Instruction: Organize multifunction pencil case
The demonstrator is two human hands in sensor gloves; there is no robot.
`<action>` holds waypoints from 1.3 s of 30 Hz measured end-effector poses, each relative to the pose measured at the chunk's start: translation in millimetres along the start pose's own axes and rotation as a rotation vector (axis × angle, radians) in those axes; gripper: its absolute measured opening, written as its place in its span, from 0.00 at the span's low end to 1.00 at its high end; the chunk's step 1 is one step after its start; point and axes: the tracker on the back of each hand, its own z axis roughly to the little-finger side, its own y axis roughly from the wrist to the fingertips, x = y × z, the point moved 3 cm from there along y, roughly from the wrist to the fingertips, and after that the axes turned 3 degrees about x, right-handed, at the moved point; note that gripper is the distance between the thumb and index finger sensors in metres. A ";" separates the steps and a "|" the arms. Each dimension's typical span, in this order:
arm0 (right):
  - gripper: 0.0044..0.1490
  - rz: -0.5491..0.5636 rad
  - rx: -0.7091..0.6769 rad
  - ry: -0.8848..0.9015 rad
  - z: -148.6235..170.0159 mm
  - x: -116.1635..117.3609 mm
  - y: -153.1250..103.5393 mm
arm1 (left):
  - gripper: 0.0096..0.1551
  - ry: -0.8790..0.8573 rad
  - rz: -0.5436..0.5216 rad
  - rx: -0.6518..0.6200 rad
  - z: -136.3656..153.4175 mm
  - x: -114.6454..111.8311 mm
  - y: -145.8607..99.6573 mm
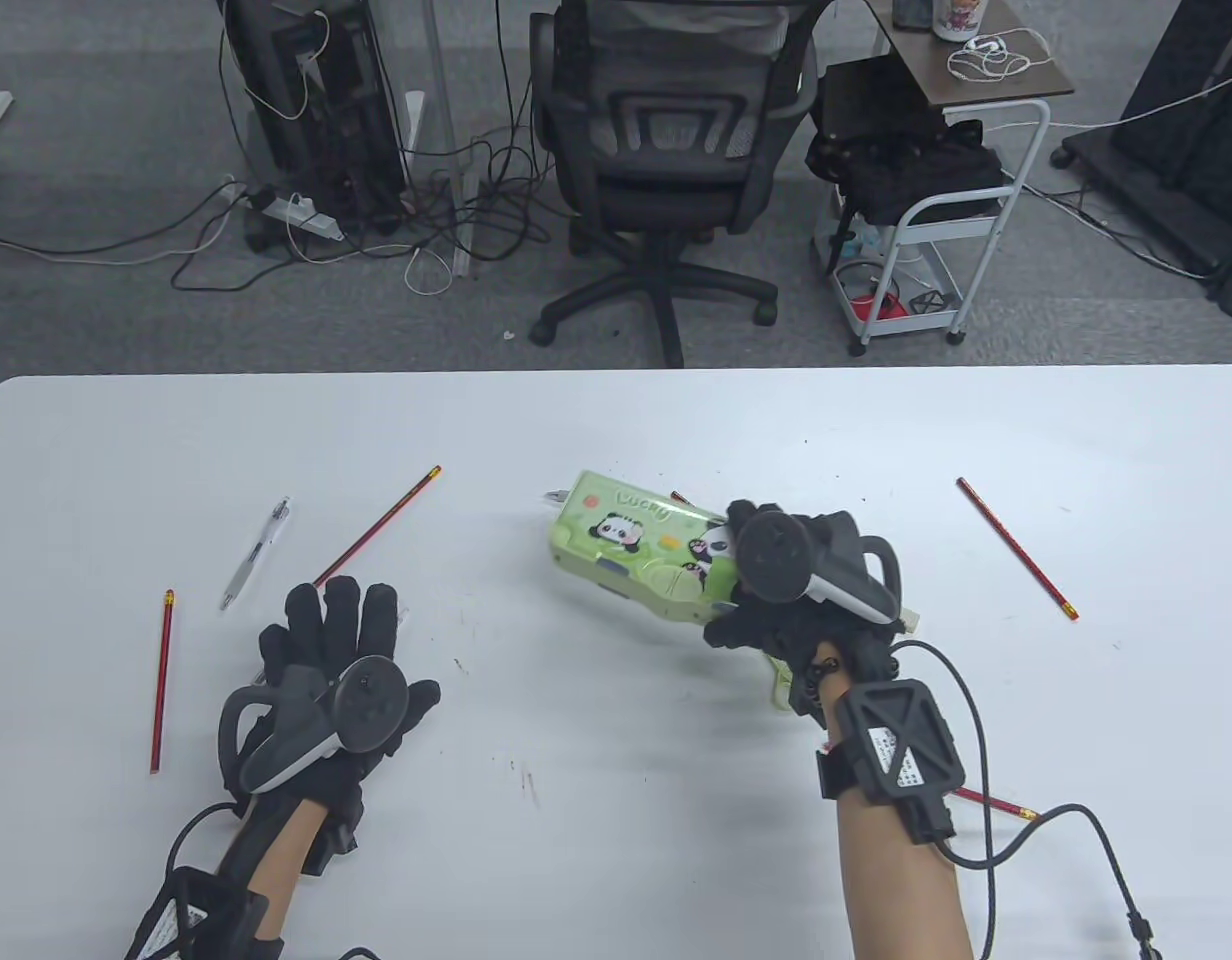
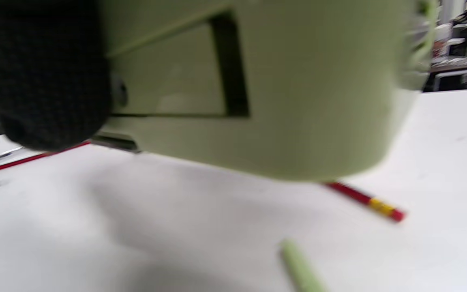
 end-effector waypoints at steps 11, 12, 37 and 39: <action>0.74 -0.127 -0.195 -0.096 -81.1 64.1 27.6 | 0.58 0.024 -0.012 0.050 6.3 2.8 -1.8; 0.73 -0.129 -0.190 -0.105 -82.9 67.9 30.5 | 0.57 0.028 -0.009 0.053 6.6 2.3 -1.9; 0.63 -0.104 0.008 -0.132 -57.8 81.2 -7.3 | 0.49 0.081 -0.118 -0.032 -18.6 -7.3 2.9; 0.61 -0.076 0.002 -0.101 -58.0 81.5 -7.6 | 0.49 0.067 -0.133 -0.047 -23.0 -6.8 2.6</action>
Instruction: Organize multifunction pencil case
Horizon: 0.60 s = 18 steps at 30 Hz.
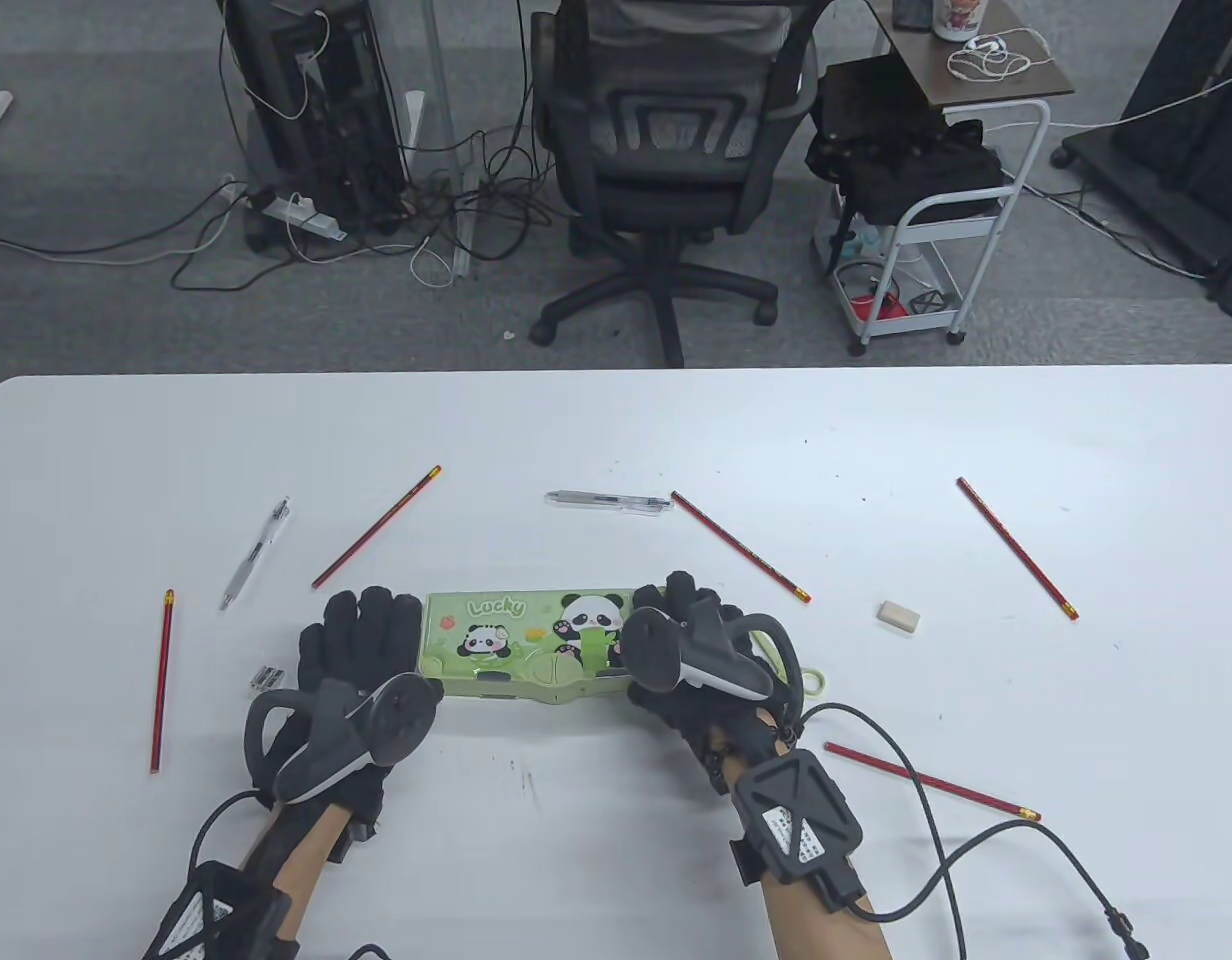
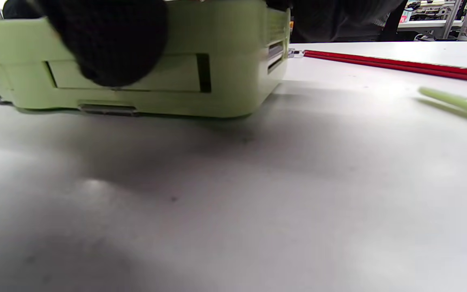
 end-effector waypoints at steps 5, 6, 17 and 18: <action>0.59 0.020 0.000 0.061 2.6 -2.4 -0.4 | 0.47 -0.039 -0.013 -0.048 -16.2 -1.8 2.7; 0.59 0.024 0.000 0.064 3.0 -2.5 -0.7 | 0.47 -0.045 0.004 -0.056 -21.4 -3.6 4.7; 0.56 0.055 0.007 0.176 14.0 -2.8 -3.0 | 0.45 0.047 0.133 -0.089 -45.0 -26.0 28.1; 0.56 0.054 0.009 0.179 14.1 -2.7 -2.6 | 0.45 0.077 0.120 -0.093 -48.8 -26.5 31.5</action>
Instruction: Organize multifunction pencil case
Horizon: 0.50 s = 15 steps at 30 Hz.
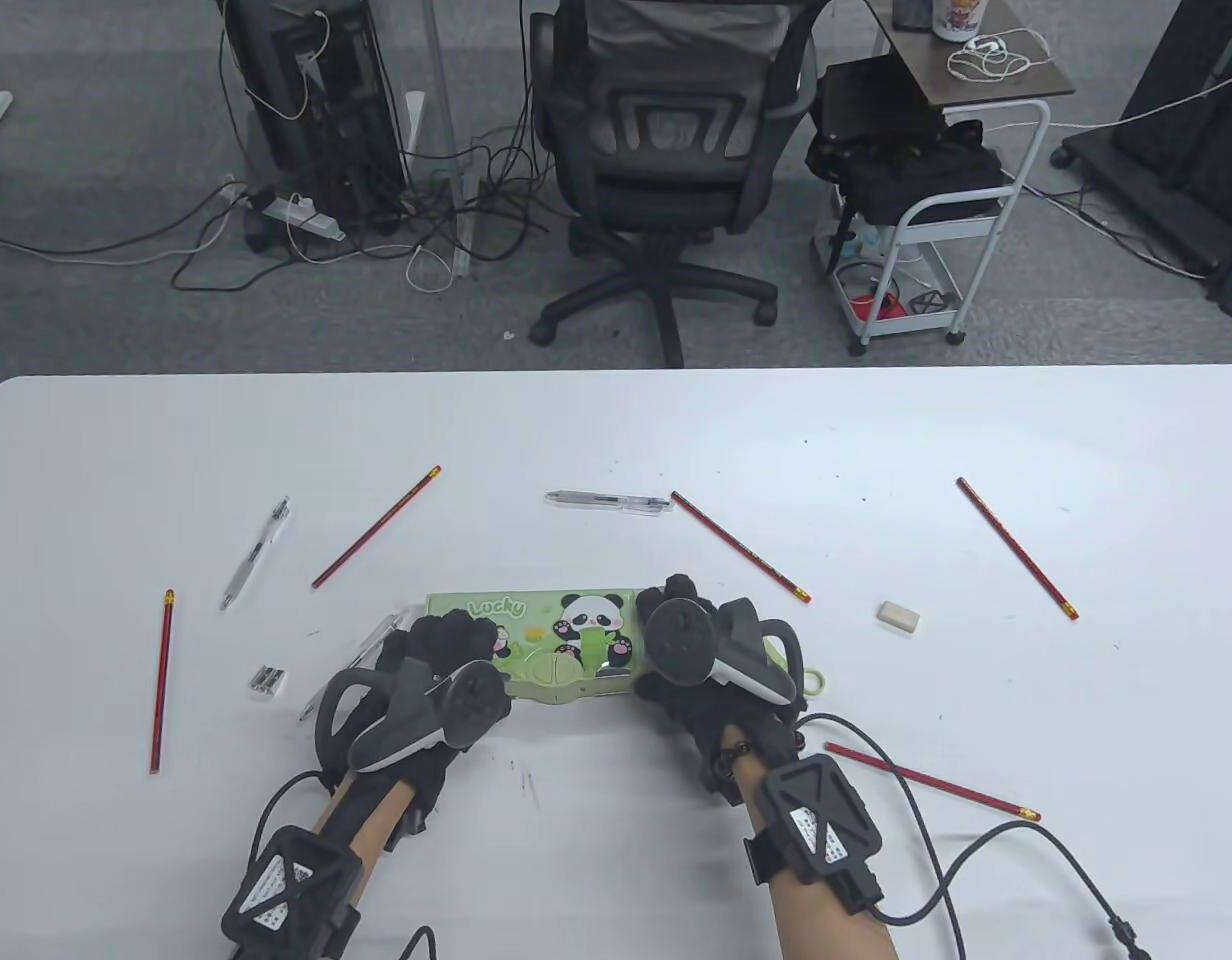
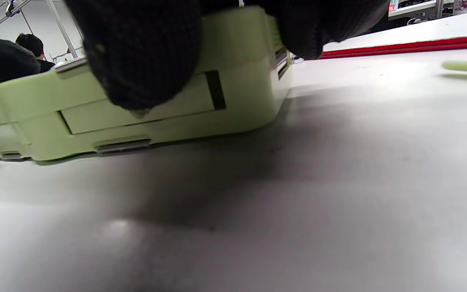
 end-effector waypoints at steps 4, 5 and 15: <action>0.56 0.012 0.002 0.014 1.7 0.0 -0.2 | 0.43 0.173 -0.030 0.011 -10.0 7.7 13.6; 0.56 0.014 0.001 0.022 2.2 -0.2 -0.1 | 0.43 0.174 -0.012 0.000 -10.1 8.5 15.2; 0.55 0.028 0.014 0.046 6.0 -3.8 1.1 | 0.44 0.157 -0.021 -0.025 -7.1 12.1 16.6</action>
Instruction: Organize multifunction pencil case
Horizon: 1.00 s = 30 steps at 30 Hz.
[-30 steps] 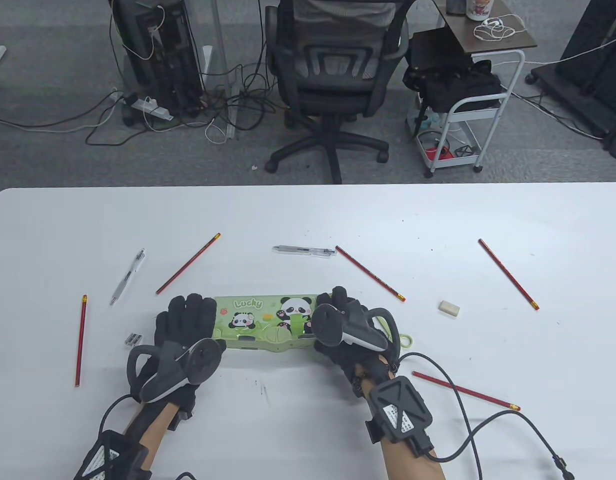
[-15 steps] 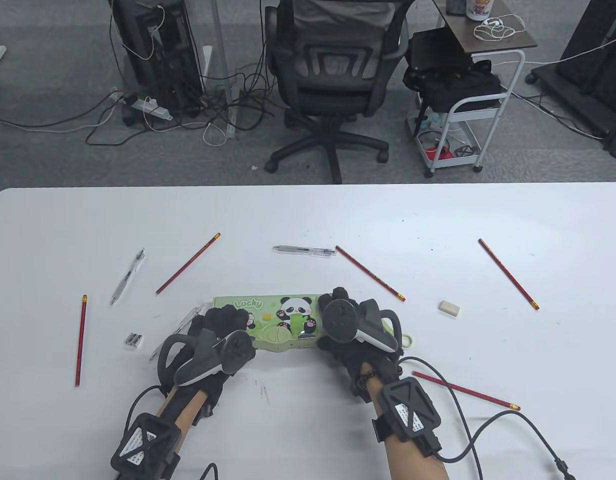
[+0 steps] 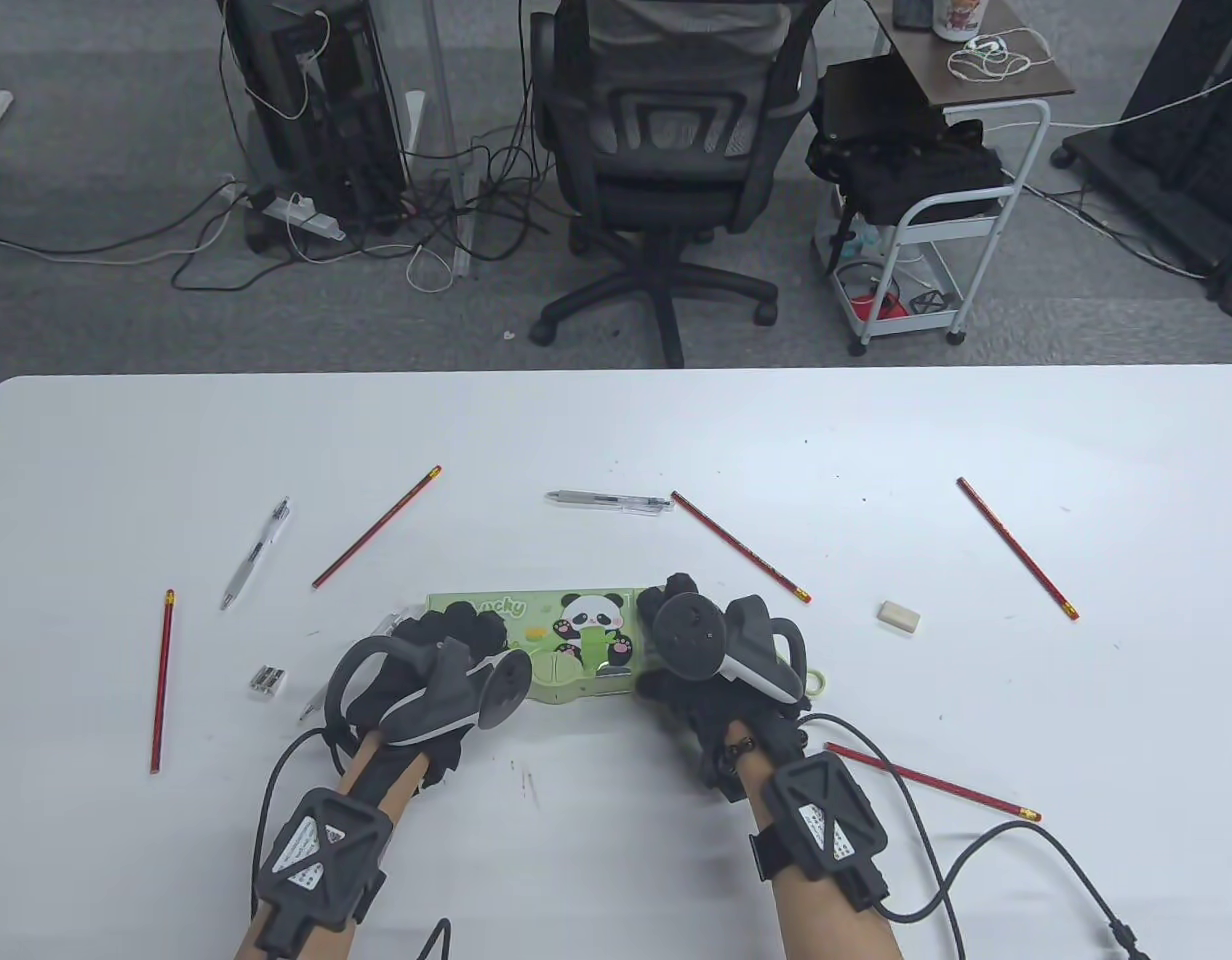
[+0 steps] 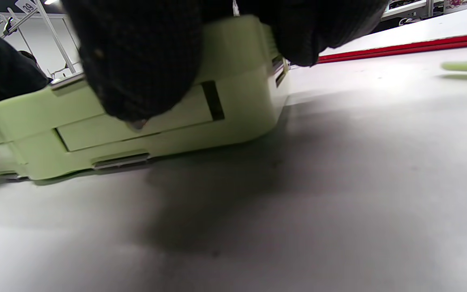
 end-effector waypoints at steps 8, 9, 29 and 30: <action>0.54 0.003 0.010 0.025 2.2 -1.8 0.9 | 0.44 -0.004 0.006 -0.008 0.4 1.8 -0.8; 0.54 0.004 0.010 0.029 2.3 -1.6 0.8 | 0.43 -0.013 -0.007 -0.001 2.0 5.1 -1.6; 0.53 -0.012 0.010 0.062 6.6 -2.6 0.7 | 0.34 -0.400 0.008 0.229 67.9 44.8 61.1; 0.53 -0.013 0.006 0.059 6.6 -2.4 0.5 | 0.36 -0.413 0.008 0.257 71.7 42.9 67.1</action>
